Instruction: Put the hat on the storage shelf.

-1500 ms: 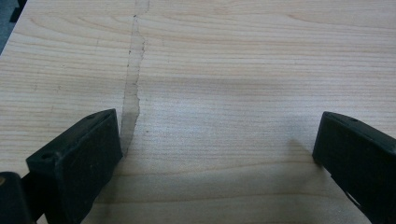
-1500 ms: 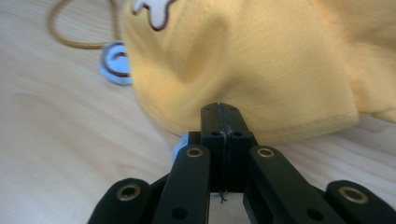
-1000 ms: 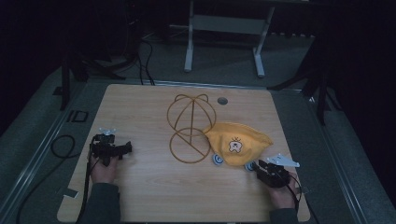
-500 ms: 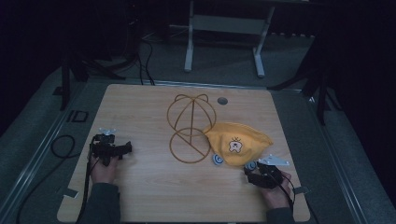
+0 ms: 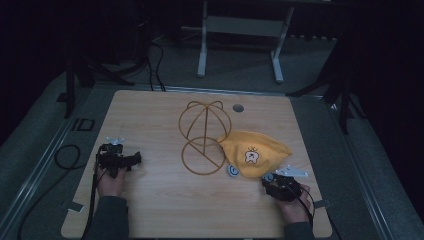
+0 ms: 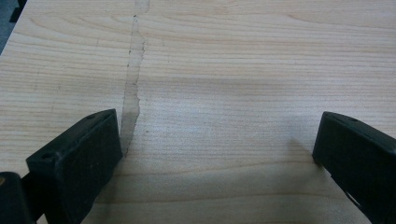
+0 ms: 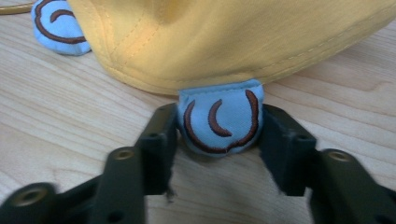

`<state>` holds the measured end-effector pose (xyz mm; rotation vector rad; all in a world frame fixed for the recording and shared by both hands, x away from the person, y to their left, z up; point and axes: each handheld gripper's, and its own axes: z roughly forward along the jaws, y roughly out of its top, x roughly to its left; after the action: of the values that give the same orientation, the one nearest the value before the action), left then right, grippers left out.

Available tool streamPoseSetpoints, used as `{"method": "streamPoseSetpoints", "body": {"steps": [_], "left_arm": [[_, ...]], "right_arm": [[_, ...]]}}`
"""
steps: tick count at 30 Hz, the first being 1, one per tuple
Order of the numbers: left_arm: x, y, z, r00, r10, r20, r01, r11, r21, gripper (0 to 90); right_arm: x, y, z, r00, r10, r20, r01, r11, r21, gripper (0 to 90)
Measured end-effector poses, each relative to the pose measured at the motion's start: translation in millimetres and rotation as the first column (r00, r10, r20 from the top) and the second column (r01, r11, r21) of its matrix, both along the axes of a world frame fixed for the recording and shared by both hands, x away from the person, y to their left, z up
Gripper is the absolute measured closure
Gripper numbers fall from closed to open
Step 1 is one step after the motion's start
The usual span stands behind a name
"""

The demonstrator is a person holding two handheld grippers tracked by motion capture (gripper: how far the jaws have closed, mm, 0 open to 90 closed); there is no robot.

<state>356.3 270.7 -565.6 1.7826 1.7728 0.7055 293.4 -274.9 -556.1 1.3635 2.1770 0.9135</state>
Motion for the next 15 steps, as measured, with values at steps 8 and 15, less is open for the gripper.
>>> {"method": "streamPoseSetpoints", "body": {"steps": [8, 15], "left_arm": [[0.0, -0.1, 0.0, 1.0, 0.001, 0.0, -0.001, 1.0, -0.001, 1.1], [0.0, 0.0, 0.0, 1.0, 0.0, 0.0, 0.0, 1.0, 0.0, 1.1]], "right_arm": [[-0.2, 4.3, 2.1, 0.9997, 0.023, 0.003, -0.023, 1.0, -0.011, 71.4], [-3.7, 6.9, 11.2, 0.998, 0.052, 0.036, -0.053, 0.998, 0.021, 75.7]]}}
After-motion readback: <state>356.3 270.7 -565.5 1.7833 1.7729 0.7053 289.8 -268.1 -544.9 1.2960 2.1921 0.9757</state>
